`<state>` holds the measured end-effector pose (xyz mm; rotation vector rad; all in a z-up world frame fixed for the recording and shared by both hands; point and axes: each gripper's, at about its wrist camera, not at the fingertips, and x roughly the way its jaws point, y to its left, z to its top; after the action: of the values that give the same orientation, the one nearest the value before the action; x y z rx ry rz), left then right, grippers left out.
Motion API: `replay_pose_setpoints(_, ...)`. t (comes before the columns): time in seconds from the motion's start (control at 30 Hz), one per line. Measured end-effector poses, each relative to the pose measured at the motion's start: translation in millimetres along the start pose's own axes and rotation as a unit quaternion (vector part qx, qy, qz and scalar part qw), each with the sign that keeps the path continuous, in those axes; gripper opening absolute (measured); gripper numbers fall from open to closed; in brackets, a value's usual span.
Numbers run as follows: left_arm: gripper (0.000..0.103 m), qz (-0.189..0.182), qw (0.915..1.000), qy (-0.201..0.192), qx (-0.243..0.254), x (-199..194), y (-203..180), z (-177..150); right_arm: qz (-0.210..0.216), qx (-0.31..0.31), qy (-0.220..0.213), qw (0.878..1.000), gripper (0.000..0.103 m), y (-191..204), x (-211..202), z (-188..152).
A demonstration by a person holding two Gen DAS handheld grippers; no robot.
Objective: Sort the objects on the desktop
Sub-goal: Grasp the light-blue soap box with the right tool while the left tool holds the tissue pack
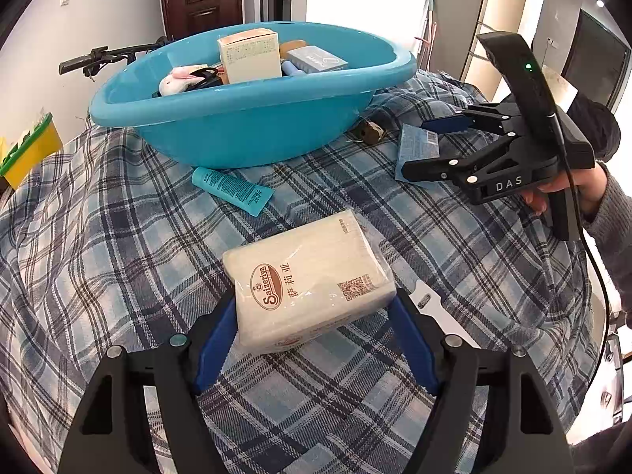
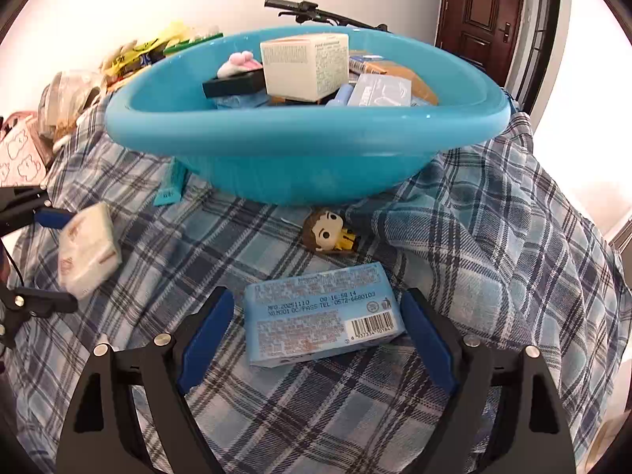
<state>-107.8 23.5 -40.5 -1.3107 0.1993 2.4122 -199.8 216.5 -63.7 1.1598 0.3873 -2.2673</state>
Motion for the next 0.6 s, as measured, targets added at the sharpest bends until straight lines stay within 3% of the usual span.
replay_pose_setpoints(0.13,0.077,-0.003,1.0,-0.001,-0.002,-3.8,-0.7,-1.0,-0.004,-0.009,0.032,0.999,0.085,1.7,7.2,-3.0)
replay_pose_setpoints(0.27,0.077,-0.003,1.0,-0.003,-0.007,-4.9,1.1,0.1,-0.004,0.028,0.021,0.999,0.074,-3.1,-0.1,-4.2)
replay_pose_setpoints(0.6,0.077,0.003,0.9998,-0.016,-0.013,-15.0,5.7,-1.0,0.0,0.043,-0.011,0.999,0.073,6.9,-36.3,-13.7)
